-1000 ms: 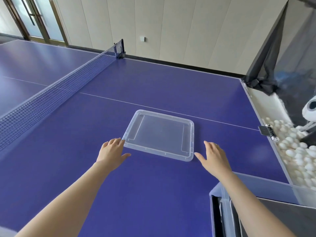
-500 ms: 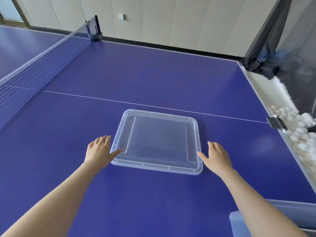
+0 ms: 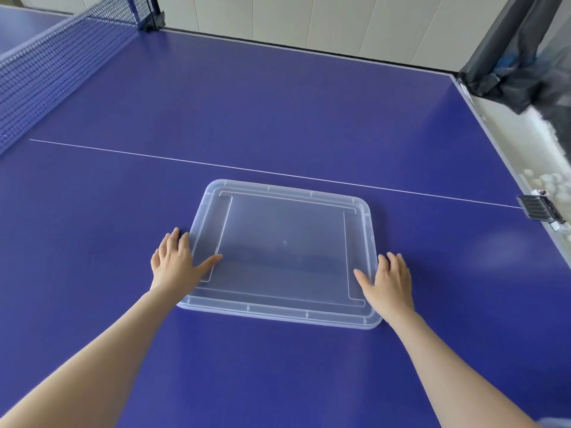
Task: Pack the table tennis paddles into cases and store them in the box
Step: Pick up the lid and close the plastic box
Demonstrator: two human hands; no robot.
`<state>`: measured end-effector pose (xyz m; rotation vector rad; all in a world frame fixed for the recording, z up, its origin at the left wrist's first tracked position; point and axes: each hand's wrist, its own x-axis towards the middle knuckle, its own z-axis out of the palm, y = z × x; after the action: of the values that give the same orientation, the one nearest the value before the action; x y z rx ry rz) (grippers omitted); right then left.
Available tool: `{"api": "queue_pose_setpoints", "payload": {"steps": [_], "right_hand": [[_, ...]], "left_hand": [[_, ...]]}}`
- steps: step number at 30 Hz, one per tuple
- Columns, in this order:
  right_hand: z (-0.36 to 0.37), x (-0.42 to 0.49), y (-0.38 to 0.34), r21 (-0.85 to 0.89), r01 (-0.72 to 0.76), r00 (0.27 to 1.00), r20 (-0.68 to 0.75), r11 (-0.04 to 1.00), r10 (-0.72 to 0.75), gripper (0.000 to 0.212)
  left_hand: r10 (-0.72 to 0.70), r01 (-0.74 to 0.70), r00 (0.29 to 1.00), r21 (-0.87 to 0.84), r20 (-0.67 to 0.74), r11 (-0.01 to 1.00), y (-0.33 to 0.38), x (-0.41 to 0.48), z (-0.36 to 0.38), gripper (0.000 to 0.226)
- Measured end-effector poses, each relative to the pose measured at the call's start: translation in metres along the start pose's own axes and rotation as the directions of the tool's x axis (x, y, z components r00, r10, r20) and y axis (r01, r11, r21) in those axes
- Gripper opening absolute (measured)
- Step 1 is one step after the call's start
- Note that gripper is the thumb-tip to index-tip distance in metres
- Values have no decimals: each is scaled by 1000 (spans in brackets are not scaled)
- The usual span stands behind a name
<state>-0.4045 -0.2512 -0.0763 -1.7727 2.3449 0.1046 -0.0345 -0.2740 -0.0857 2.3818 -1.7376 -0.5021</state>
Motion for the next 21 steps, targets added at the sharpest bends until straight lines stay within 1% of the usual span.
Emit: {"api": "queue_pose_setpoints", "payload": {"steps": [2,5,7,10,13,17,21], "right_hand": [[3,1,-4,83,12,1000,-11,996,-12,69],[5,1,-10,223,2,1000,-19,975,2,72],[3,0,-14,316,-19,1000,-12,948,24,74],[-2,-1,-16,426,-35,997,-45,904,59,70],[-13,1,-15,494,-43,995,-61,868,84,69],[-33,1,-14,556,-56,992,-66,829,111,67],[-57,-6,-12,564,-41,991,-84,825,107,66]], "left_hand": [[-18,18,1000,-31,1,999,1,2,1,88],[-20,21,1000,-38,18,999,3,7,0,88],[-27,29,999,-69,32,997,5,7,0,89],[-47,52,998,-140,41,989,10,2,-1,90],[-50,58,998,-235,42,970,14,-1,-9,90],[-32,64,996,-405,83,912,23,-5,-30,89],[-33,61,997,-423,74,904,29,-10,-57,90]]}}
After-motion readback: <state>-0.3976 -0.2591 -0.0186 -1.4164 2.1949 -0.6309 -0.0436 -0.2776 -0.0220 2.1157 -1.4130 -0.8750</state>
